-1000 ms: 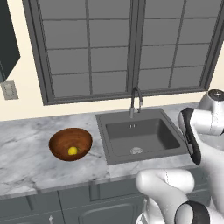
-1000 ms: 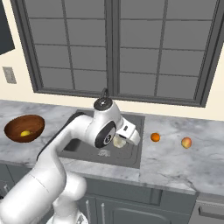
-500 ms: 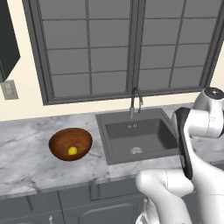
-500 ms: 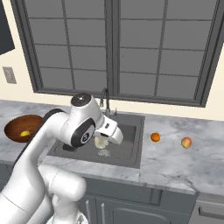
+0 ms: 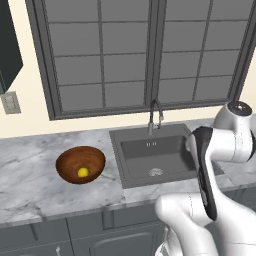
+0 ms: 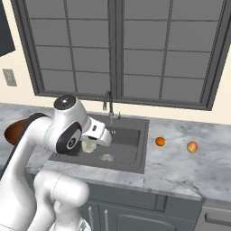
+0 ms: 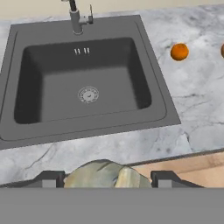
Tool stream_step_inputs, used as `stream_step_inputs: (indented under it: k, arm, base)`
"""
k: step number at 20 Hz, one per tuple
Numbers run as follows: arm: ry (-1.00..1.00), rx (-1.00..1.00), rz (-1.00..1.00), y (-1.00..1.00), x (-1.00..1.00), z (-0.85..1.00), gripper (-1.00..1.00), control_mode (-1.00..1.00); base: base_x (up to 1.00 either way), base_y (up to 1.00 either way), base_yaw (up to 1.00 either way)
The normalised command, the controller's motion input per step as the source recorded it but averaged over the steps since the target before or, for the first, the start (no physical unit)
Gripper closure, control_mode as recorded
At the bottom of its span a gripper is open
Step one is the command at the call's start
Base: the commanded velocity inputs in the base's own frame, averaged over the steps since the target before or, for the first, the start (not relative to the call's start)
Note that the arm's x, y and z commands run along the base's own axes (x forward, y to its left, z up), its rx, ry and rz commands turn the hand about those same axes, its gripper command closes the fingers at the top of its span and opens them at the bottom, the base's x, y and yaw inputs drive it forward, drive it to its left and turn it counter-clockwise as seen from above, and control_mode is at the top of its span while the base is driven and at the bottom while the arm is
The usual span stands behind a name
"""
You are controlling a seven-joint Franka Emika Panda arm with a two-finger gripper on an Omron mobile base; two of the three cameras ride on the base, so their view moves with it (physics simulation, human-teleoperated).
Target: There is a mixed pile of frozen fruits and vegetables on the counter. Locate all the frozen vegetables and place the items in a bowl on the counter. Take all the frozen fruits and defrost them in a running sink.
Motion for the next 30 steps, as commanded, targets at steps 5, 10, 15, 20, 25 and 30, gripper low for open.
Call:
stream_step_inputs:
  k: [5, 10, 15, 20, 25, 30]
  arm:
    - [0.03, 0.00, 0.09, 0.62, 0.00, 0.00, 1.00, -1.00]
    - [0.02, 0.00, 0.05, 0.70, 0.05, 0.10, 1.00, -1.00]
    - [0.00, 0.01, 0.08, 0.62, 0.12, 0.09, 1.00, -1.00]
    - [0.00, 0.01, 0.15, 0.48, 0.05, -0.04, 1.00, -1.00]
    - [-0.02, 0.01, 0.19, 0.44, 0.02, 0.00, 1.00, -1.00]
    - [0.00, 0.04, 0.14, 0.38, 0.09, 0.04, 1.00, -1.00]
  base:
    - [0.00, 0.00, 0.00]
    - [0.00, 0.00, 0.00]
    - [0.00, 0.00, 0.00]
    - [0.00, 0.00, 0.00]
    - [0.00, 0.00, 0.00]
    - [0.00, 0.00, 0.00]
